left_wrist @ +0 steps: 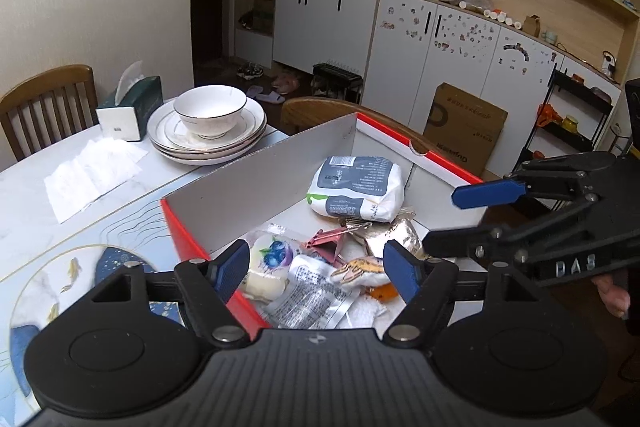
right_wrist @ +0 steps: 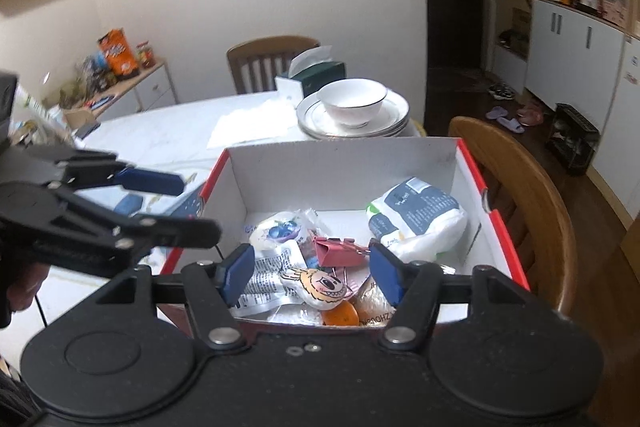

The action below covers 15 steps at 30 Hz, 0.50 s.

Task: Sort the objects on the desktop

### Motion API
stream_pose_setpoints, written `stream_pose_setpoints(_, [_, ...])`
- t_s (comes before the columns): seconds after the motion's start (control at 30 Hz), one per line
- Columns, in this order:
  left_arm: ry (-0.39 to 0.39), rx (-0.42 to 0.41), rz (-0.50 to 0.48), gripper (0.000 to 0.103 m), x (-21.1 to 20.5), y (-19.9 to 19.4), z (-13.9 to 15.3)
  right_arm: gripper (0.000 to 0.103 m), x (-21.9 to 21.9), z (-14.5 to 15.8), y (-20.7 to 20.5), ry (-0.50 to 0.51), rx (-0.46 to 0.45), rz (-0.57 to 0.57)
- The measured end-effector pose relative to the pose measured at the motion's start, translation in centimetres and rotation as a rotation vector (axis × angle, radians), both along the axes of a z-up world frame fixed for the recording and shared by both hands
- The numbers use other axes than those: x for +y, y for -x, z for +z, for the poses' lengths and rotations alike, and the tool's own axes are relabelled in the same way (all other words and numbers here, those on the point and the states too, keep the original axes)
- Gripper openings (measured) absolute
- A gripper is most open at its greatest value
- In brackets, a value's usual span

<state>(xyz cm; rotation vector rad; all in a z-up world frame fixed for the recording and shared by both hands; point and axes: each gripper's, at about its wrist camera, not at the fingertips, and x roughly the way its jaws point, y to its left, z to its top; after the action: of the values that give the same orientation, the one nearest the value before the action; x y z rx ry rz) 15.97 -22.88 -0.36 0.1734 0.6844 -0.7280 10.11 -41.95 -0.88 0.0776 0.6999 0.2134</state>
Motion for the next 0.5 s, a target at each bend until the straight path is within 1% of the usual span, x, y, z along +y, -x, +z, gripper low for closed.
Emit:
stream_pose_setpoints(0.03, [0.001, -0.001, 0.003, 0.075, 0.4, 0.2, 0.0, 0.066, 0.0, 0.1, 0.2, -0.004, -0.004, -0.013])
stream_pose_setpoints(0.07, [0.005, 0.001, 0.004, 0.077, 0.8, 0.5, 0.0, 0.072, 0.1, 0.1, 0.5, -0.004, -0.011, -0.028])
stream_pose_setpoints(0.1, [0.007, 0.003, 0.004, 0.078, 1.1, 0.7, 0.0, 0.073, 0.2, 0.2, 0.8, -0.002, -0.023, -0.04])
stream_pose_setpoints(0.2, [0.004, 0.006, 0.006, 0.08, 2.1, 1.2, 0.0, 0.074, 0.9, 0.3, 1.4, 0.019, -0.036, -0.065])
stream_pose_setpoints(0.33, [0.01, 0.006, 0.006, 0.086, 3.3, 1.8, 0.1, 0.078, 1.4, 0.6, 2.3, 0.012, -0.056, -0.084])
stream_pose_setpoints(0.43, [0.009, 0.005, -0.003, 0.087, 4.0, 2.3, 0.2, 0.079, 1.9, 0.8, 3.0, 0.013, -0.066, -0.1])
stream_pose_setpoints(0.5, [0.01, 0.004, -0.009, 0.092, 4.4, 2.7, 0.2, 0.08, 2.1, 0.9, 3.5, 0.01, -0.069, -0.113])
